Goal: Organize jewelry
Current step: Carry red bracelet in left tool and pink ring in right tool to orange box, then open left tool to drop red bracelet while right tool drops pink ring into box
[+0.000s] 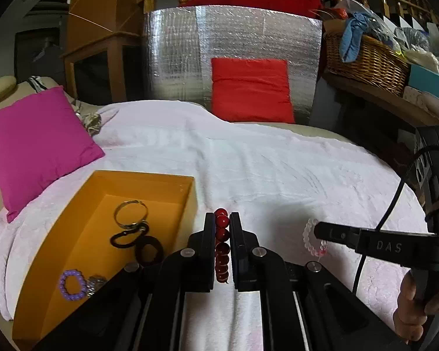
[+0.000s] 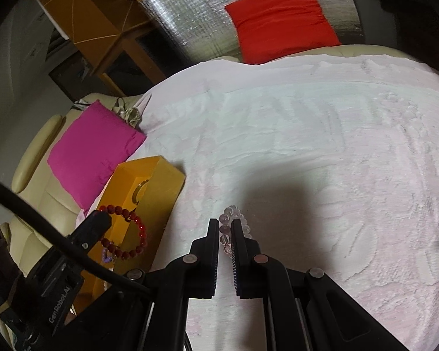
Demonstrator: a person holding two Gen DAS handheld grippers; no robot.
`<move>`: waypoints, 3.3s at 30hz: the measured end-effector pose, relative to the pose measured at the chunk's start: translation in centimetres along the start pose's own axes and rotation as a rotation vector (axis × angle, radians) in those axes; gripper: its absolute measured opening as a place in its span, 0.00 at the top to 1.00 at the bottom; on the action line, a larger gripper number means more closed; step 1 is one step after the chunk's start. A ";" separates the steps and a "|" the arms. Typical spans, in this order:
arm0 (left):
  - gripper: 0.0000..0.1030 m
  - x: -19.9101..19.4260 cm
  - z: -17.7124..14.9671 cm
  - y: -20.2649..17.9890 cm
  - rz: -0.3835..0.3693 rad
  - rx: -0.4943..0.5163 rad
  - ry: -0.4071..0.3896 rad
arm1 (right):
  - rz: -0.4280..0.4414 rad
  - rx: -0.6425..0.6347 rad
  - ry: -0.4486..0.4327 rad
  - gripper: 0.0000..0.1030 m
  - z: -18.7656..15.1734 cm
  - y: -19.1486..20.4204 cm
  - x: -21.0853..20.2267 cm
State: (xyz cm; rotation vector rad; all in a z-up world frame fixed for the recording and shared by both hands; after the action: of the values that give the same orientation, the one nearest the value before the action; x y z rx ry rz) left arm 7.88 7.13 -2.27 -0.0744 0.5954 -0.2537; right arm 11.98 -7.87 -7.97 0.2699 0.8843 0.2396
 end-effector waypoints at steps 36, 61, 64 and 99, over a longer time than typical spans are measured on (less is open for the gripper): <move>0.91 -8.9 -2.7 10.9 0.261 -0.148 -0.111 | 0.234 -0.189 -0.103 0.91 -1.6 14.4 -2.5; 0.91 -10.9 -6.5 17.7 0.487 -0.289 -0.026 | 0.313 -0.298 -0.021 0.91 -4.4 20.5 0.3; 0.91 -10.9 -6.7 18.0 0.493 -0.288 -0.017 | 0.307 -0.304 -0.022 0.91 -4.5 20.7 0.7; 0.91 -9.5 -8.5 19.7 0.527 -0.311 0.084 | 0.230 -0.335 -0.021 0.91 -5.3 20.8 3.5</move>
State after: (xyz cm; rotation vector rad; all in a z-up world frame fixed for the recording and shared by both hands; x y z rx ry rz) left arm -0.26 28.69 -6.89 -0.2032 0.7127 0.3504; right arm 8.01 13.44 -6.84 0.0611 0.7776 0.5910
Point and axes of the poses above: each gripper's, at about its wrist camera, not at the fingertips, and x roughly the way its jaws point, y to its left, z to its top, the point moved 6 cm from there along x, roughly the way its jaws point, and after that the axes turned 14 degrees about -z, right-handed, at the moved point
